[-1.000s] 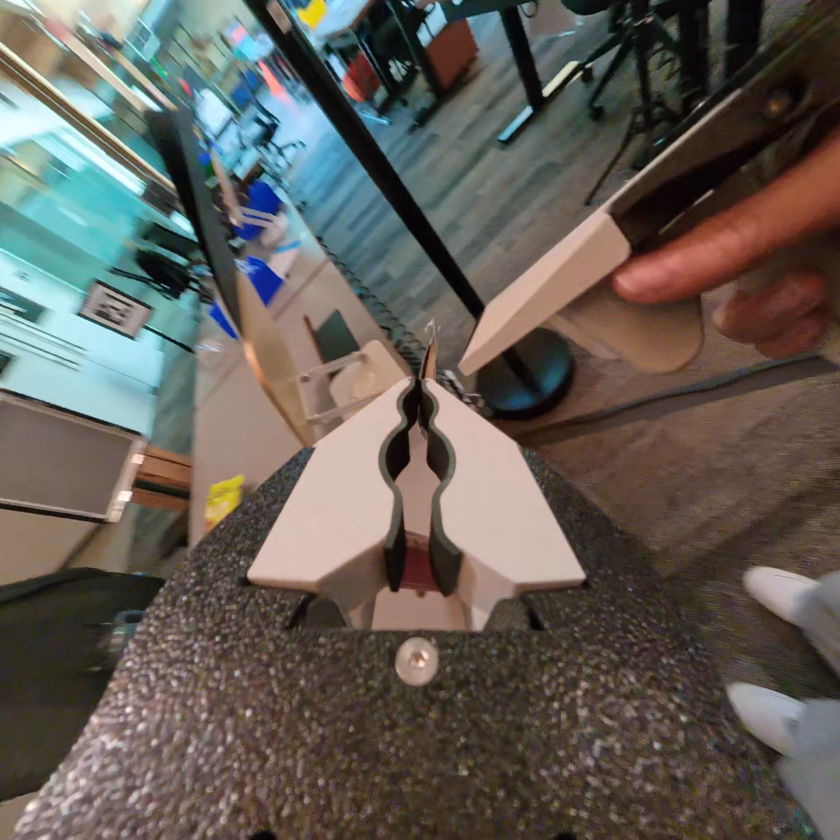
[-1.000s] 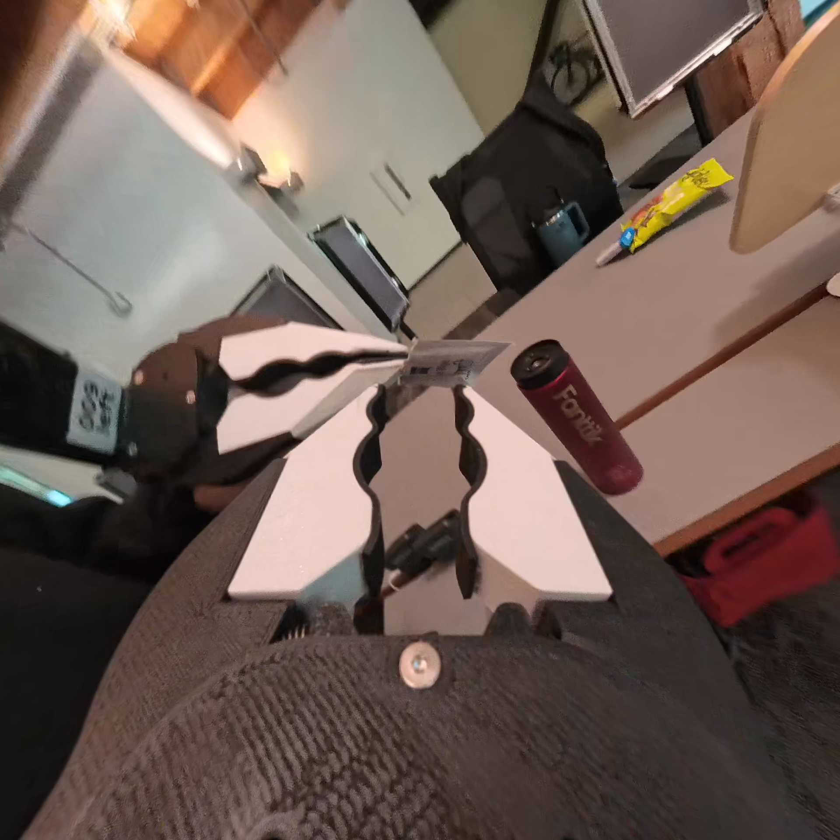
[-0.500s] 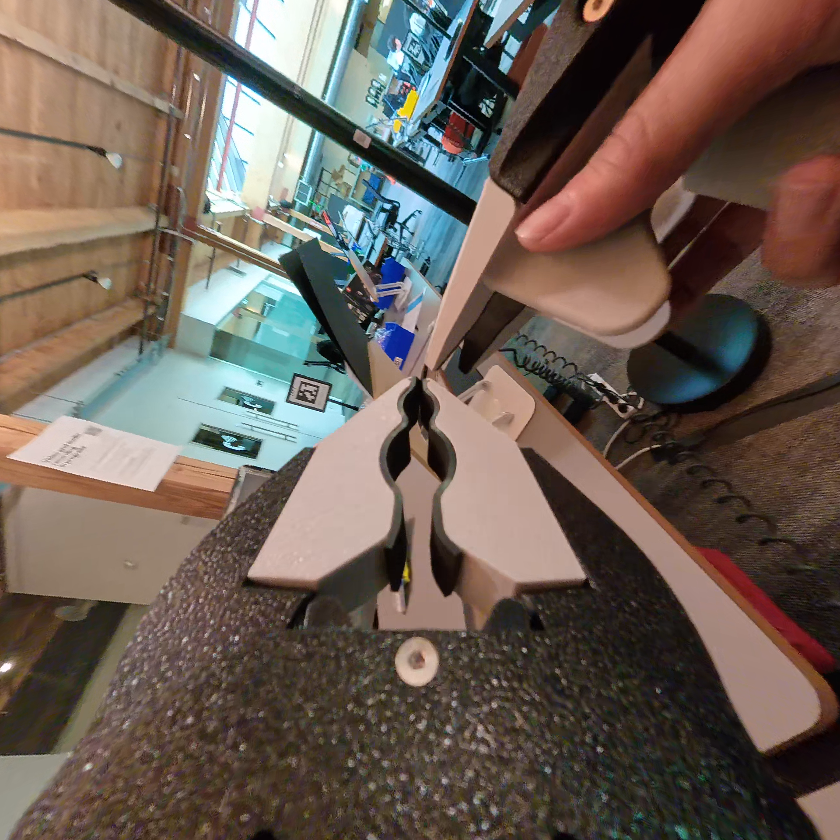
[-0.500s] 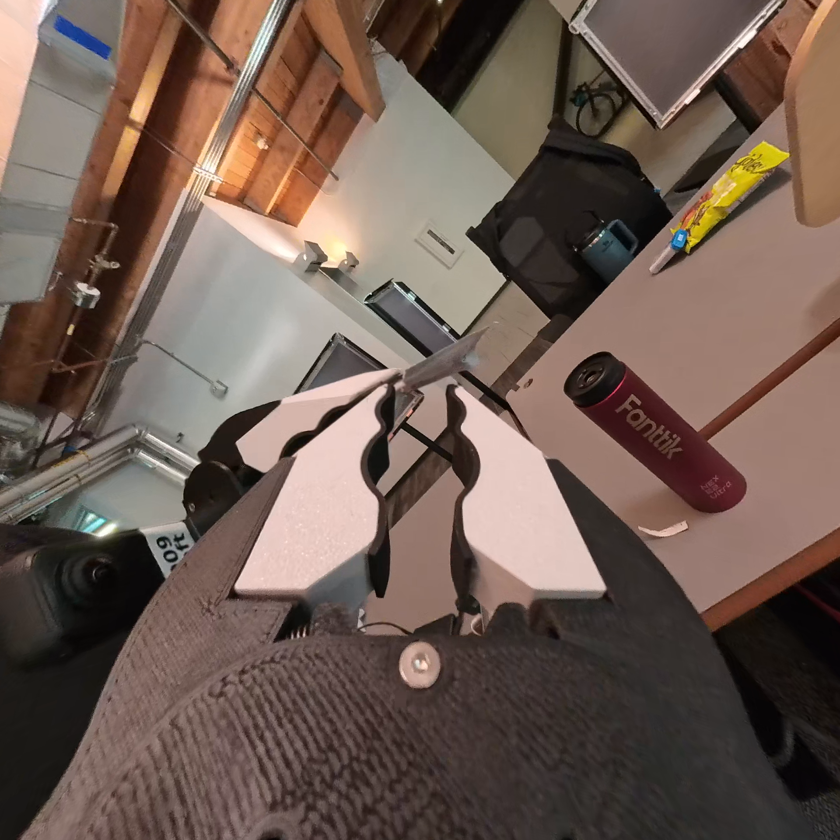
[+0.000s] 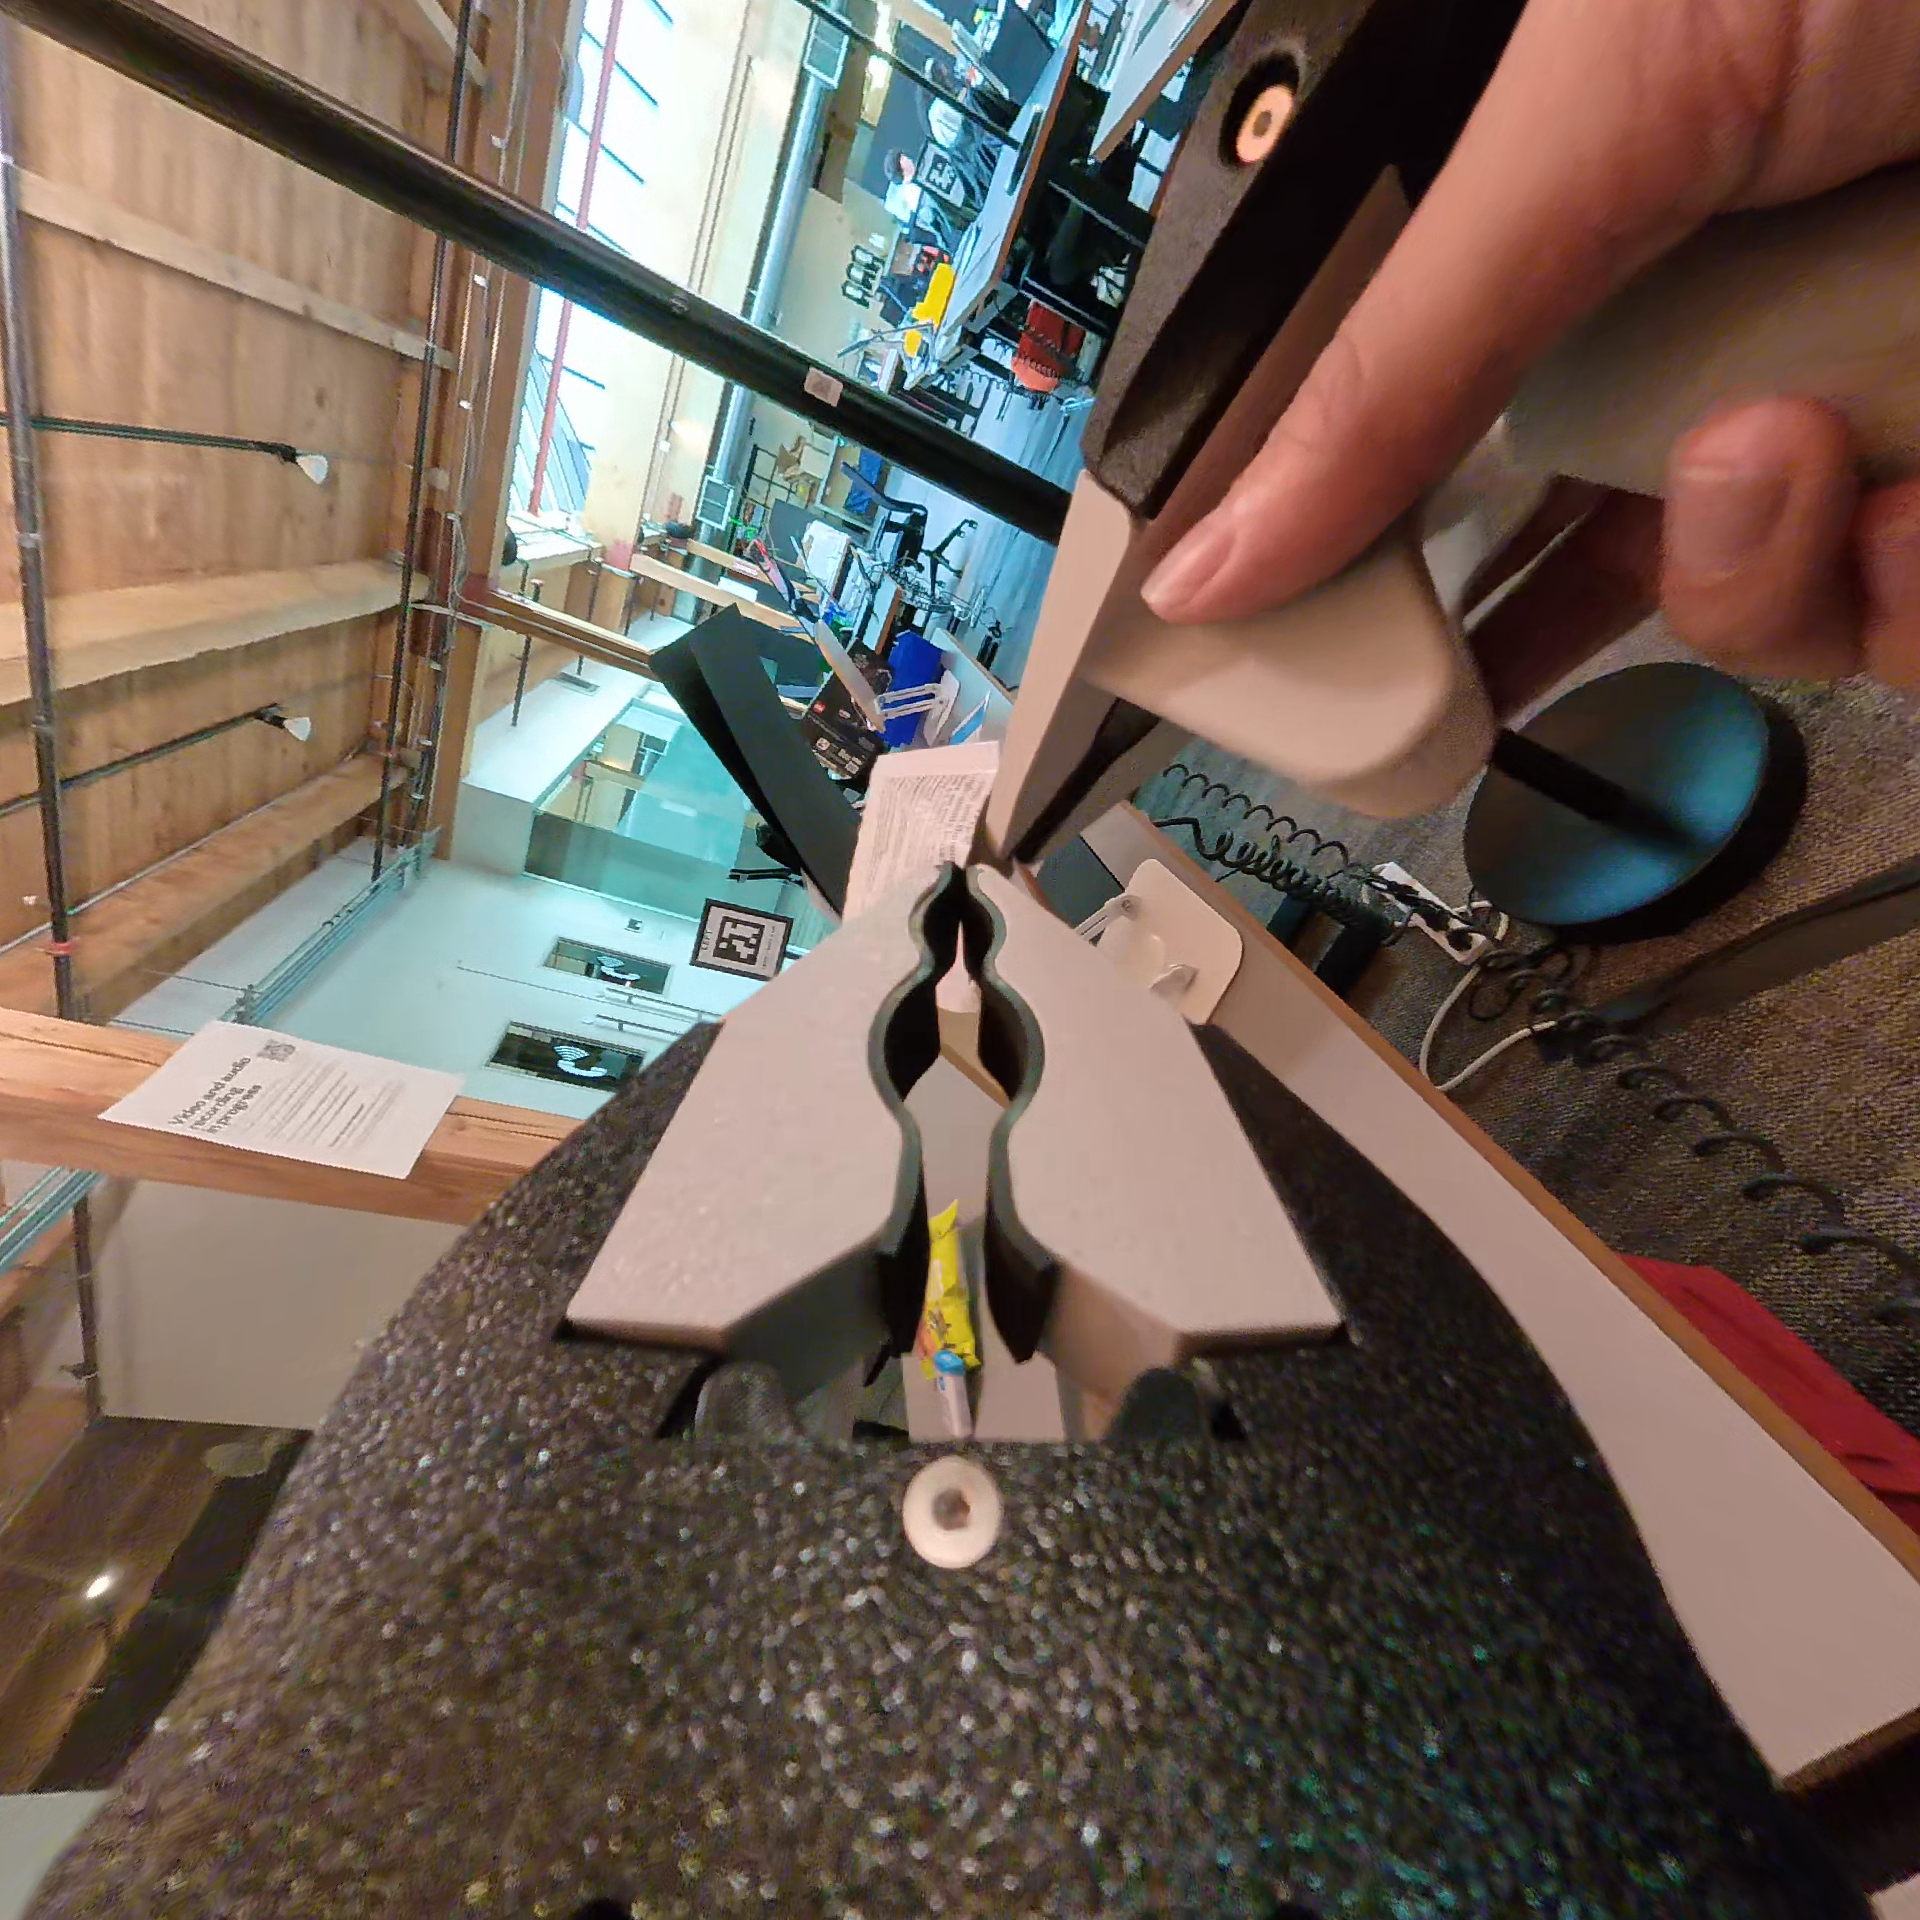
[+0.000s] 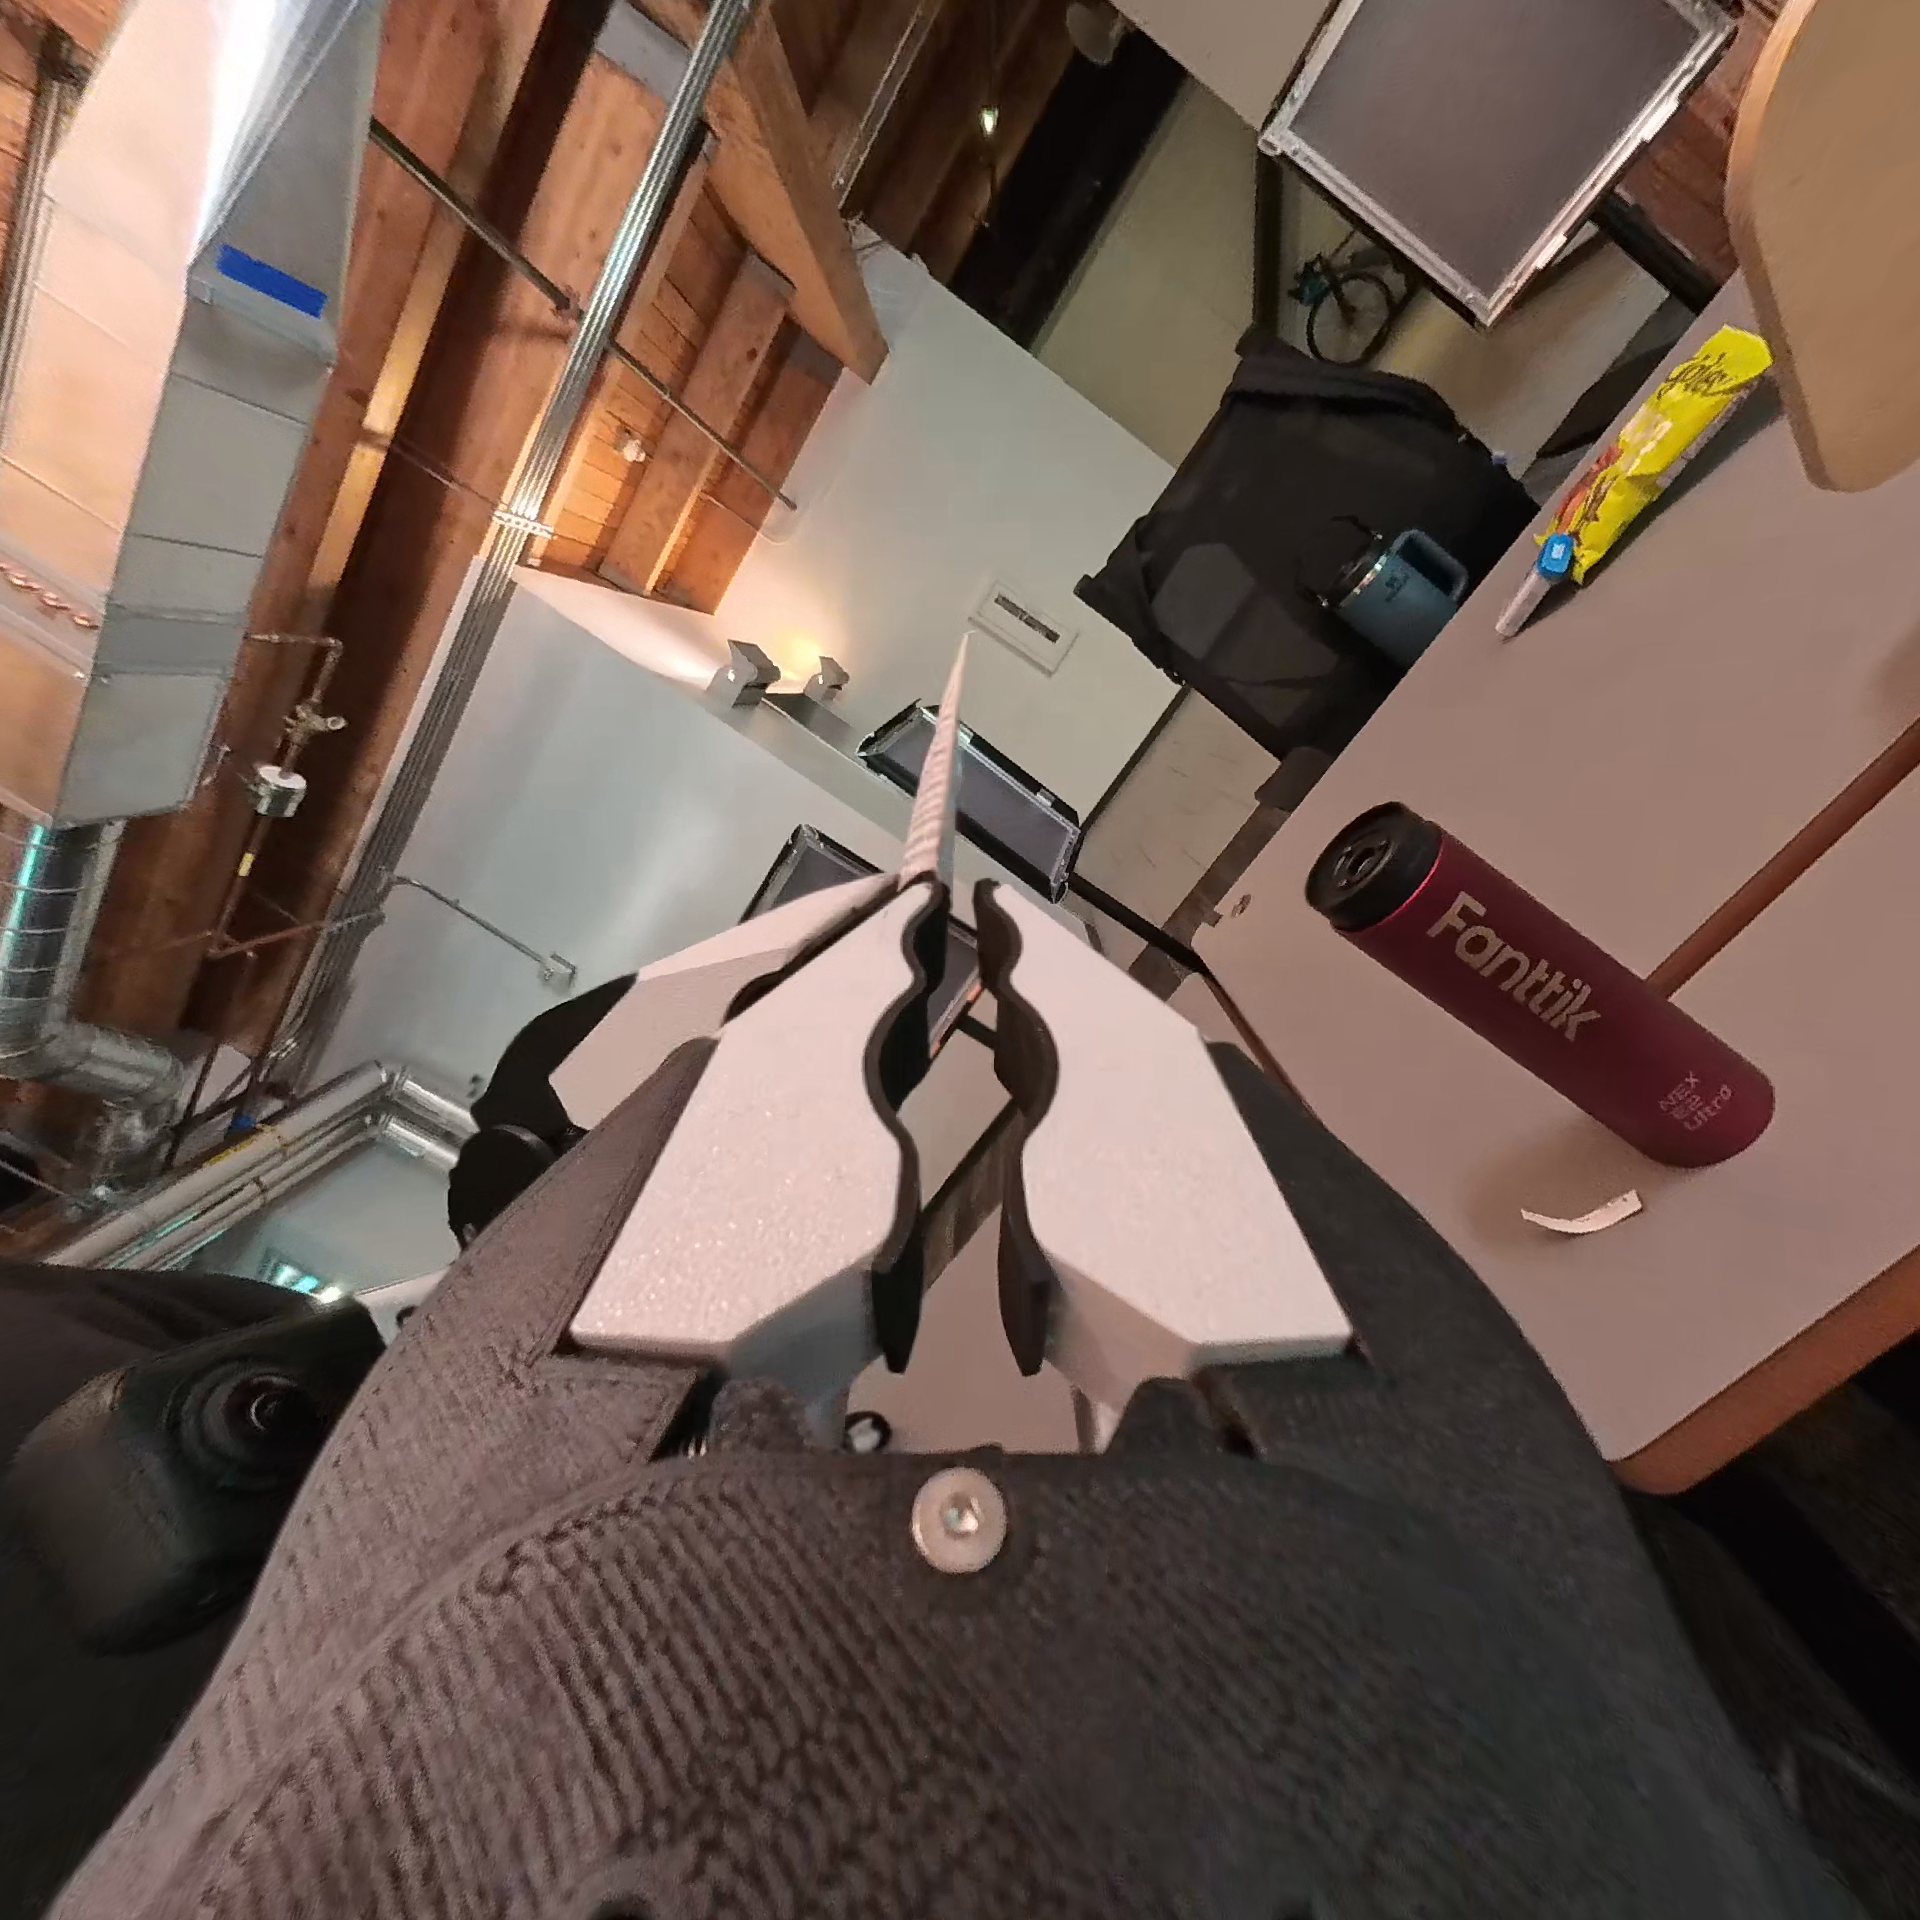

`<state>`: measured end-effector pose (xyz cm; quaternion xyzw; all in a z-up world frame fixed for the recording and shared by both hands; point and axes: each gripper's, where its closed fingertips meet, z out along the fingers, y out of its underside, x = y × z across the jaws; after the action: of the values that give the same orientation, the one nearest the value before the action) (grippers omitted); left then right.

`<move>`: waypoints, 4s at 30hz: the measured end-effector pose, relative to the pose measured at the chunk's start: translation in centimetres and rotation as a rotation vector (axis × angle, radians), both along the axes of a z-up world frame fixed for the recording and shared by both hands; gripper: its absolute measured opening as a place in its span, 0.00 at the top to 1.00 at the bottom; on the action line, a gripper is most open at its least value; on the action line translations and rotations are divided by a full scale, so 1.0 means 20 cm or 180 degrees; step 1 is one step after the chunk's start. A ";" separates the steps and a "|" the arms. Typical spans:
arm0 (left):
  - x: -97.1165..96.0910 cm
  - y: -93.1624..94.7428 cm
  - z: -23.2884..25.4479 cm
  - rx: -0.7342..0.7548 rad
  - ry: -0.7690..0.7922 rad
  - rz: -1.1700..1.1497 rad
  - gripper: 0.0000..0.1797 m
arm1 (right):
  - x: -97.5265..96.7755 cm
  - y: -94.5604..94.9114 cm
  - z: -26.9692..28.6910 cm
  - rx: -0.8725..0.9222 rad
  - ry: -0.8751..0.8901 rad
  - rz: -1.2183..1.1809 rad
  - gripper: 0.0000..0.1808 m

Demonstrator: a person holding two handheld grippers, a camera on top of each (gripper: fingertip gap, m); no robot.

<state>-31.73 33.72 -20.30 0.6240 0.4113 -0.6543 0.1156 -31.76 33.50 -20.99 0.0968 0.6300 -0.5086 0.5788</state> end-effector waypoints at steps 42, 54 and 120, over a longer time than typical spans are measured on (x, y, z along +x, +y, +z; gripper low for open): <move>-0.01 -0.10 -0.22 0.2690 0.0793 0.0103 1.00 | -0.01 -0.06 -0.17 -0.0437 0.2969 -0.0250 0.87; 0.01 -0.11 -0.22 0.2654 0.0877 0.0191 1.00 | 0.01 -0.06 -0.22 -0.0608 0.3606 -0.0205 1.00; 0.05 -0.12 0.04 0.3245 0.1820 -0.0173 1.00 | 0.04 -0.10 0.05 -0.0897 0.2887 0.0047 1.00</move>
<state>-30.68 31.27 -19.48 0.4098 0.6729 -0.5190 -0.3316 -31.01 31.43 -20.03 -0.2189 0.7447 -0.5759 0.2564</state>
